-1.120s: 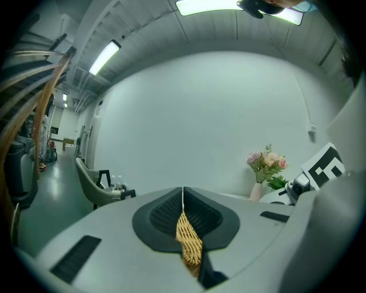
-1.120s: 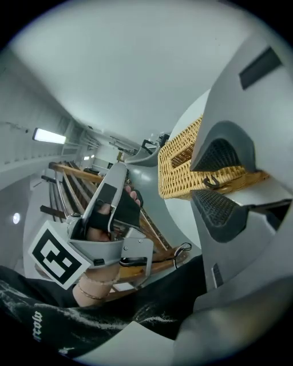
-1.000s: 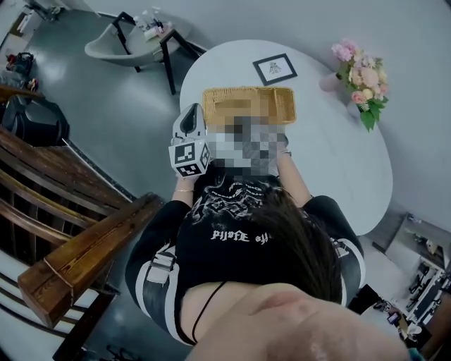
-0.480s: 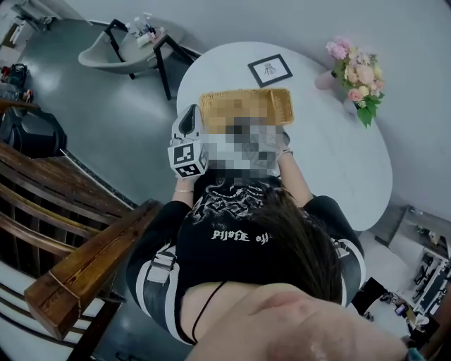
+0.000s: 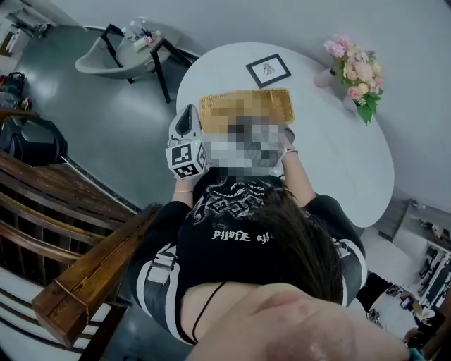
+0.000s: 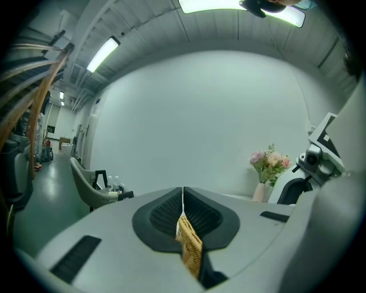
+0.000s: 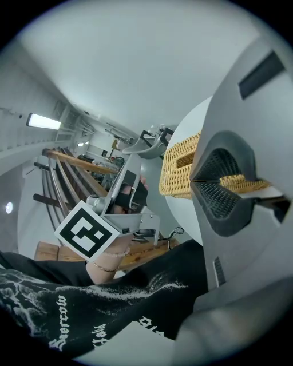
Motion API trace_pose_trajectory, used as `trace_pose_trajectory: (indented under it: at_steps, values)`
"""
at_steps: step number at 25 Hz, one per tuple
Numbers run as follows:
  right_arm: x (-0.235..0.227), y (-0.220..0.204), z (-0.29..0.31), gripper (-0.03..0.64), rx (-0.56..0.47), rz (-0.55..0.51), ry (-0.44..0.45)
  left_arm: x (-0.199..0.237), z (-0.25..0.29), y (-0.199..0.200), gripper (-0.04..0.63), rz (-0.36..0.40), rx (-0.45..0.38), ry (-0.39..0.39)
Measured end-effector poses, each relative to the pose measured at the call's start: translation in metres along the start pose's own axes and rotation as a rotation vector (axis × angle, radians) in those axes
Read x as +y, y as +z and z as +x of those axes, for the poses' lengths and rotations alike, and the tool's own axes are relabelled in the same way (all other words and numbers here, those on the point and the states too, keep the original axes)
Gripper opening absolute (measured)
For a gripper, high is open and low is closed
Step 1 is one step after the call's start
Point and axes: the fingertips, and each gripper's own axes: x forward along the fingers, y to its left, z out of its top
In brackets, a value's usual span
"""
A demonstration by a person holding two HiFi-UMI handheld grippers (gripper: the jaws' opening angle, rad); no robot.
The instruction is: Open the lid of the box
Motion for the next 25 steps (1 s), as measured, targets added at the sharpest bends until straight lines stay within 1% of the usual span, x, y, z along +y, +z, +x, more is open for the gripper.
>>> trace_pose_trajectory:
  at_steps: [3, 5, 11, 25]
  values:
    - [0.000, 0.001, -0.003, 0.029, 0.031, -0.001, 0.012, 0.005, 0.001, 0.000, 0.025, 0.000, -0.001, 0.007]
    - [-0.003, 0.004, -0.006, 0.029, 0.033, -0.008, 0.006, 0.007, 0.003, 0.001, 0.025, 0.001, -0.003, 0.004]
    - [-0.015, 0.013, -0.014, 0.029, 0.016, 0.013, -0.017, 0.009, 0.005, 0.002, 0.025, 0.013, 0.000, -0.019]
    - [-0.056, 0.037, -0.029, 0.028, -0.019, -0.033, -0.034, 0.019, 0.002, 0.003, 0.025, -0.007, -0.001, -0.006]
